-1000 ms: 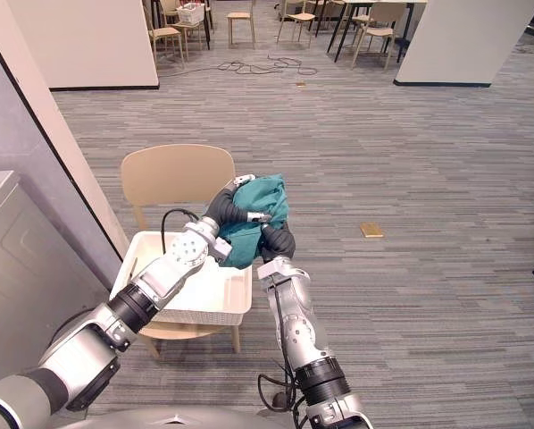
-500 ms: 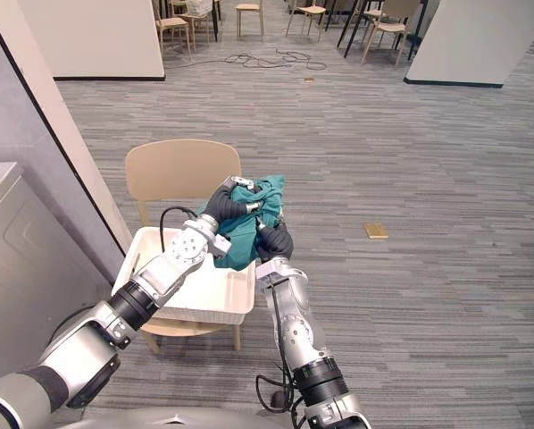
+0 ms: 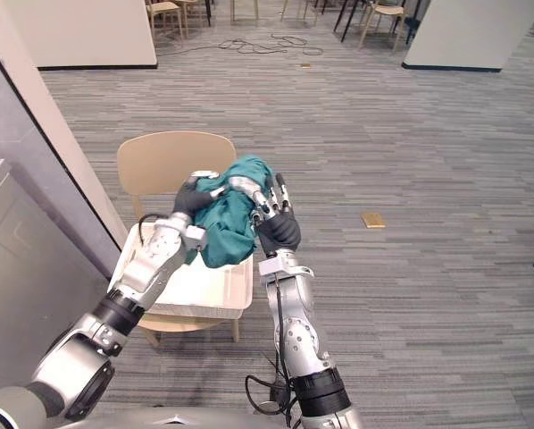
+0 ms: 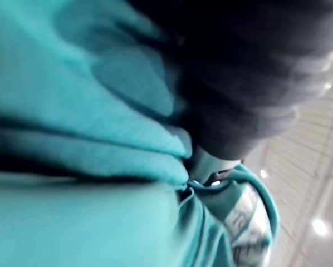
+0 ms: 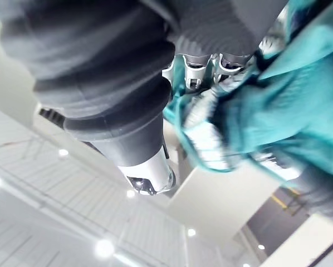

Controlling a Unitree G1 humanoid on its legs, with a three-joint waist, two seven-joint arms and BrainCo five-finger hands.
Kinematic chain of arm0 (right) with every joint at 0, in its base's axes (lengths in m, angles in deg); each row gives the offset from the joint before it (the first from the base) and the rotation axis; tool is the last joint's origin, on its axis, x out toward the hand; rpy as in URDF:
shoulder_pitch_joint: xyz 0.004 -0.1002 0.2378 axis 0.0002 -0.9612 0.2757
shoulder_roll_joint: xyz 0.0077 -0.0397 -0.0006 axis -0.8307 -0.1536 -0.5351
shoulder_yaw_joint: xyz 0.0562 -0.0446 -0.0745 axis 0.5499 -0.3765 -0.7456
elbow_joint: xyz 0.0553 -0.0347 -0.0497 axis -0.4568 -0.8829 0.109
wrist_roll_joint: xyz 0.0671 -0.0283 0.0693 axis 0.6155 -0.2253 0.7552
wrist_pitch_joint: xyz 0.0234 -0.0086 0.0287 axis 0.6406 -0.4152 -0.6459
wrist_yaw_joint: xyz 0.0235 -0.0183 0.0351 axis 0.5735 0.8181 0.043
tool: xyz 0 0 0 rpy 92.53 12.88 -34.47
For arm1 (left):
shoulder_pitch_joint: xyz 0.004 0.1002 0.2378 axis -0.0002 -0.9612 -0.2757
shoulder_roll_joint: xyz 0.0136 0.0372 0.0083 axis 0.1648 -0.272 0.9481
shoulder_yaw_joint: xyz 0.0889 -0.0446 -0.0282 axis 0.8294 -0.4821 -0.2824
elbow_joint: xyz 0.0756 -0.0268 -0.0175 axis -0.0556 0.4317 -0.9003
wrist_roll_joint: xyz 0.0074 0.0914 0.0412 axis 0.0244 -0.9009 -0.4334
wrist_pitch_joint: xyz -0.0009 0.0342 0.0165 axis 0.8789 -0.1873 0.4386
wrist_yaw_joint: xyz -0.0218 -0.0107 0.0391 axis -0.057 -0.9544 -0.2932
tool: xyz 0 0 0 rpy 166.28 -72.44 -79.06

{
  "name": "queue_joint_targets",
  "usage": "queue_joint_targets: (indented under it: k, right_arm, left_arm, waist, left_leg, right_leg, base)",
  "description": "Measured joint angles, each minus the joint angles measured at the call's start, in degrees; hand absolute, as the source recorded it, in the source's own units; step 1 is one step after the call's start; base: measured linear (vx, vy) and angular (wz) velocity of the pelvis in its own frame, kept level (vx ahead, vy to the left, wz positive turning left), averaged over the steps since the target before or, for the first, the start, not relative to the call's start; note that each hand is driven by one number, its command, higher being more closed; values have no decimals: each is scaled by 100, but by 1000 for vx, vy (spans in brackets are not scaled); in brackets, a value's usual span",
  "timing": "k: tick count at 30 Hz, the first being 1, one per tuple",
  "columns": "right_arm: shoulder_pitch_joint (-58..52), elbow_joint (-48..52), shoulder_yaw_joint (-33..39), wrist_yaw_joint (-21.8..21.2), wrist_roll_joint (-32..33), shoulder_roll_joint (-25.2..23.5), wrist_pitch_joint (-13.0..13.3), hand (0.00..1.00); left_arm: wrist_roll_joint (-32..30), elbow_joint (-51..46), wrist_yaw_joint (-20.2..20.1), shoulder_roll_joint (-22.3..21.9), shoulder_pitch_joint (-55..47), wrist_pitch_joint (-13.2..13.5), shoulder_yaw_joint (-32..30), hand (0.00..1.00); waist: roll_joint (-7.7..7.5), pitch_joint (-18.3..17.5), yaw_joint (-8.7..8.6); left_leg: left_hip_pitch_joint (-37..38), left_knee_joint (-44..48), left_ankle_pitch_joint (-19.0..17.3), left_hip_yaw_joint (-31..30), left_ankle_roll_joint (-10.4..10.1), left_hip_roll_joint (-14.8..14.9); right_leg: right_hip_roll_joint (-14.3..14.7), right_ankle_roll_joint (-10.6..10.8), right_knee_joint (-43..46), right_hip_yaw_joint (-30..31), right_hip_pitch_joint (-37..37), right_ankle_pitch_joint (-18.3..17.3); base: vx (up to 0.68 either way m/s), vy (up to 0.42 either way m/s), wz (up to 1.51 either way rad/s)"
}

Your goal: Pick up the laundry basket with both hands and put the clothes into the washing machine.

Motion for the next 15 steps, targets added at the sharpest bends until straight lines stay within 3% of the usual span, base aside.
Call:
queue_joint_targets:
  k: [8,15]
  right_arm:
    - [-749,27,573,14,-4,-15,60,0]
    - [-1003,-59,1048,51,-6,-158,47,0]
  left_arm:
    - [792,-786,279,52,-378,25,-1107,100]
    - [1612,-1240,594,-149,-682,393,-1891,100]
  waist:
    - [7,1,12]
    - [68,-40,-6]
  left_leg:
    - [72,-10,-34,61,5,2]
    - [159,-36,-65,169,-8,3]
  right_leg:
    - [0,-26,83,46,2,-90]
    - [10,-28,92,163,0,-94]
  base:
    - [-6,-3,-3]
    - [-23,-7,-8]
